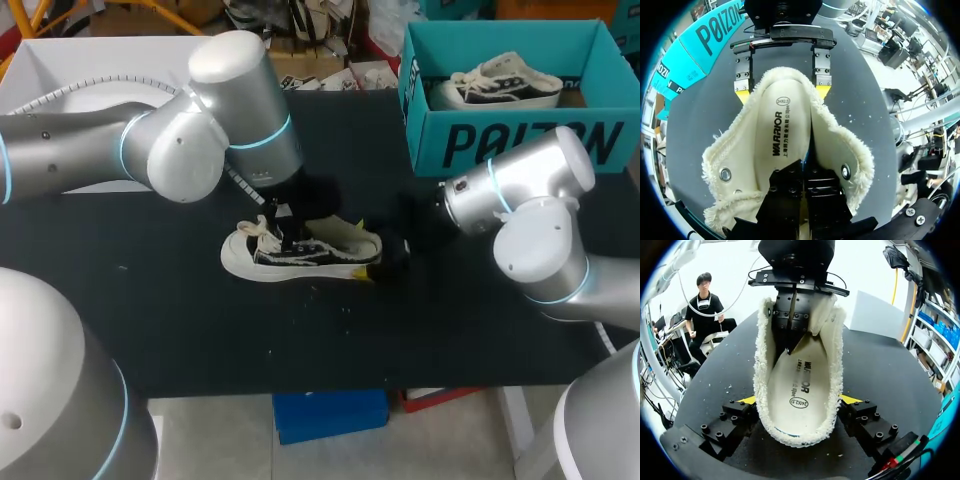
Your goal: Take the shoe out of the shoebox, open the shoe tongue, remove and reinsert the insole, then place the shoe into the shoebox
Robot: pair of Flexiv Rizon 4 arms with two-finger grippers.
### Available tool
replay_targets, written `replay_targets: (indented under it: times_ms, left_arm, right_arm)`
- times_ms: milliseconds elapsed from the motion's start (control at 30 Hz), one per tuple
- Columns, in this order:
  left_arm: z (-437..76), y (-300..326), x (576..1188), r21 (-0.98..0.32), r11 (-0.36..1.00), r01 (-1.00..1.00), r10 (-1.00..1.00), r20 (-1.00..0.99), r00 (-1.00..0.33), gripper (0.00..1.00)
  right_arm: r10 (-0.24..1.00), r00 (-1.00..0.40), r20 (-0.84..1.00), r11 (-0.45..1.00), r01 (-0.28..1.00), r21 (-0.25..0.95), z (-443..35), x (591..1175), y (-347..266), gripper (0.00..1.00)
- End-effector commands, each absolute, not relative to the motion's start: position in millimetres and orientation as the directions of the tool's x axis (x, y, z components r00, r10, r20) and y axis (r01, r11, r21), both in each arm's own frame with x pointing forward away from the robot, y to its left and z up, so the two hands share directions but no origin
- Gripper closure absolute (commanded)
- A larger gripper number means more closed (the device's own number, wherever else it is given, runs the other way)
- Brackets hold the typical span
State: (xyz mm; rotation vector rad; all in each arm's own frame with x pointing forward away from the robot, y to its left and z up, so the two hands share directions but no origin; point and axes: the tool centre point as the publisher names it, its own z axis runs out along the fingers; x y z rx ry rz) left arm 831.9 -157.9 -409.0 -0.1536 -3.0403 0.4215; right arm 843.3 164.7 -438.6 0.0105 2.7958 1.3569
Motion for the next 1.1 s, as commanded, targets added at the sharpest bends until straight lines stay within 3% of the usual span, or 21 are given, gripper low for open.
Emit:
replay_targets:
  times_ms: [33, 1100]
  left_arm:
    - [-402.2, -160.4, 833.1, -0.276, 0.957, 0.094, 0.113, 0.053, -0.992, 1.00]
    - [-381.1, -159.4, 836.4, -0.330, 0.941, 0.075, 0.105, 0.075, -0.992, 1.00]
  right_arm:
    - [0.020, -0.999, -0.027, 0.620, -0.009, 0.785, -440.6, 842.7, 166.0, 1.00]
    - [0.020, -0.999, -0.027, 0.620, -0.009, 0.785, -440.6, 842.7, 166.0, 1.00]
